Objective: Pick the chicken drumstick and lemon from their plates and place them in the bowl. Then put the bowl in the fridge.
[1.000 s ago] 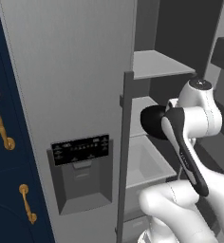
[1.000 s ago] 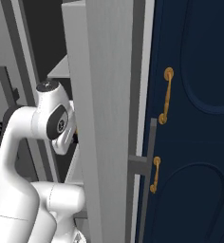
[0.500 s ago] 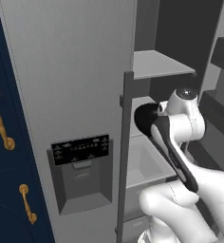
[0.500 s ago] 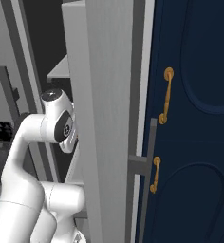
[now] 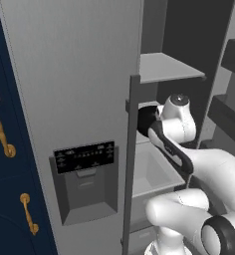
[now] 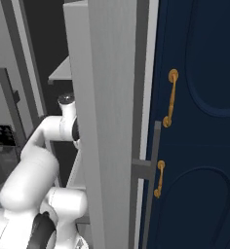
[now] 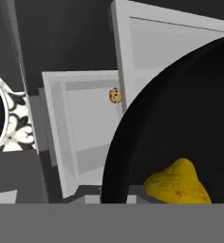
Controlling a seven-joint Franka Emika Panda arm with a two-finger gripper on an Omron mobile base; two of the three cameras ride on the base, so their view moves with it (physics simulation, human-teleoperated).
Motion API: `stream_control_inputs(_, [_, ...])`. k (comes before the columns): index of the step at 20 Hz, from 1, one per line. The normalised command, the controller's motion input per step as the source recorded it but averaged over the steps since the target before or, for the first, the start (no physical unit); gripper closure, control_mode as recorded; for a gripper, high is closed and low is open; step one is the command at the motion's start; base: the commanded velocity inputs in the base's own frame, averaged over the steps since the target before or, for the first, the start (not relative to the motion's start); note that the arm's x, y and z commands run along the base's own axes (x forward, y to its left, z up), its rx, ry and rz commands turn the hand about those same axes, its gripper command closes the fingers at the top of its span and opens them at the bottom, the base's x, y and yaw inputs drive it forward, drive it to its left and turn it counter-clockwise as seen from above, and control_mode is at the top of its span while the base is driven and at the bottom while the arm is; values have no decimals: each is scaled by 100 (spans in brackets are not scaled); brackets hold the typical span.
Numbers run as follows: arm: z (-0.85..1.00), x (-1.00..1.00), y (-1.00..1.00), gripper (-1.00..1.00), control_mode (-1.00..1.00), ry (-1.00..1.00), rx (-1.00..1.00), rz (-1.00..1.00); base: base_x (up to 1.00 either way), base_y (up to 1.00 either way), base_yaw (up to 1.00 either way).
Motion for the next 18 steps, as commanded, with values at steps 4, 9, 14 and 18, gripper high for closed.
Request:
stream_control_inputs(4, [-42,61,-13,100,-100,0,0,0,0,0,0])
stream_control_inputs(9, [-30,50,-4,100,-100,-7,0,0,0,0,0])
stream_control_inputs(14, [0,11,-3,100,-100,-6,0,0,0,0,0])
stream_control_inputs(18, [0,0,0,-100,-100,-1,0,0,0,0,0])
